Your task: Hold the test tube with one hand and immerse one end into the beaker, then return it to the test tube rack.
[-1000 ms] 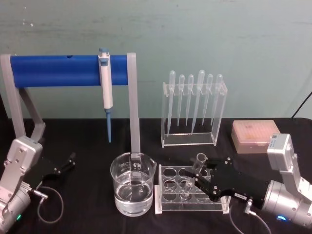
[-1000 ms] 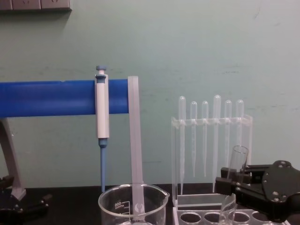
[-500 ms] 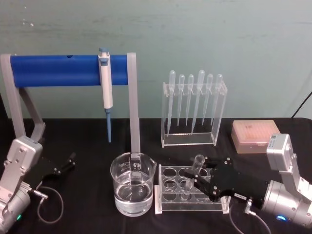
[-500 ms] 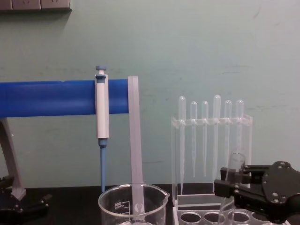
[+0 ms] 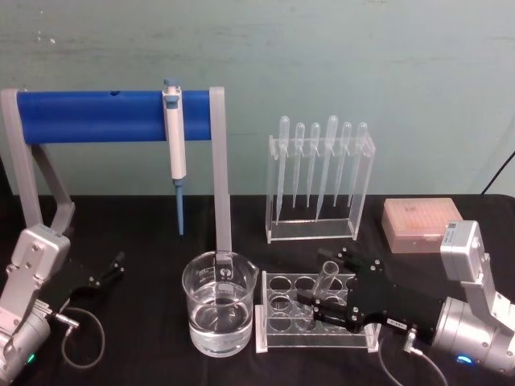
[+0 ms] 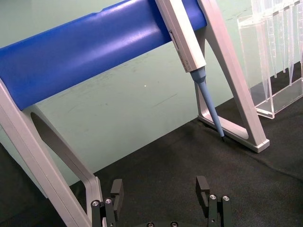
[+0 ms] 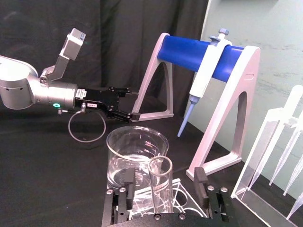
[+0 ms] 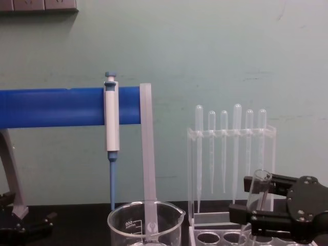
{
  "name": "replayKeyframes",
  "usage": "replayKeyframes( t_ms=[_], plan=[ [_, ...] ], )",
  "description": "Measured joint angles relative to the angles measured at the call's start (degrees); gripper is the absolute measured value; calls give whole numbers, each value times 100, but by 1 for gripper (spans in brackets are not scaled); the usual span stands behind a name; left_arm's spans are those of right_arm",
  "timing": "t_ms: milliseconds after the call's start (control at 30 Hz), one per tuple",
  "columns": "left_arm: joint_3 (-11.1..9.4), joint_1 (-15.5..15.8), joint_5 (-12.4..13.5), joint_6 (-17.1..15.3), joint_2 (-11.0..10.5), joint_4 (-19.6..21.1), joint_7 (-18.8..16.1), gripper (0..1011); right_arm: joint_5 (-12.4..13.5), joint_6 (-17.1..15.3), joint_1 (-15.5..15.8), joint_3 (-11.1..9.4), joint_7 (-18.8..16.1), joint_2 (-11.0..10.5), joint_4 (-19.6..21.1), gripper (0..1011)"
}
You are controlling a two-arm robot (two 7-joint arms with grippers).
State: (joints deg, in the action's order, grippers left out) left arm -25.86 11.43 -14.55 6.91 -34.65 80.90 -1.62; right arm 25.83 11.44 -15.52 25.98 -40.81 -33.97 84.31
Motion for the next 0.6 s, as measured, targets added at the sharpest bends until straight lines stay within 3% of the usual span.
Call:
replayKeyframes(
  t_ms=[300,433,600],
  plan=[
    [0,0,0,0,0,0,0,1000,-105,125,25,-53,28,-59,285,995],
    [0,0,0,0,0,0,0,1000,-118,249,64,-160,69,-120,487,1002],
    [0,0,0,0,0,0,0,1000,-90,633,208,-435,176,-174,765,1002]
  ],
)
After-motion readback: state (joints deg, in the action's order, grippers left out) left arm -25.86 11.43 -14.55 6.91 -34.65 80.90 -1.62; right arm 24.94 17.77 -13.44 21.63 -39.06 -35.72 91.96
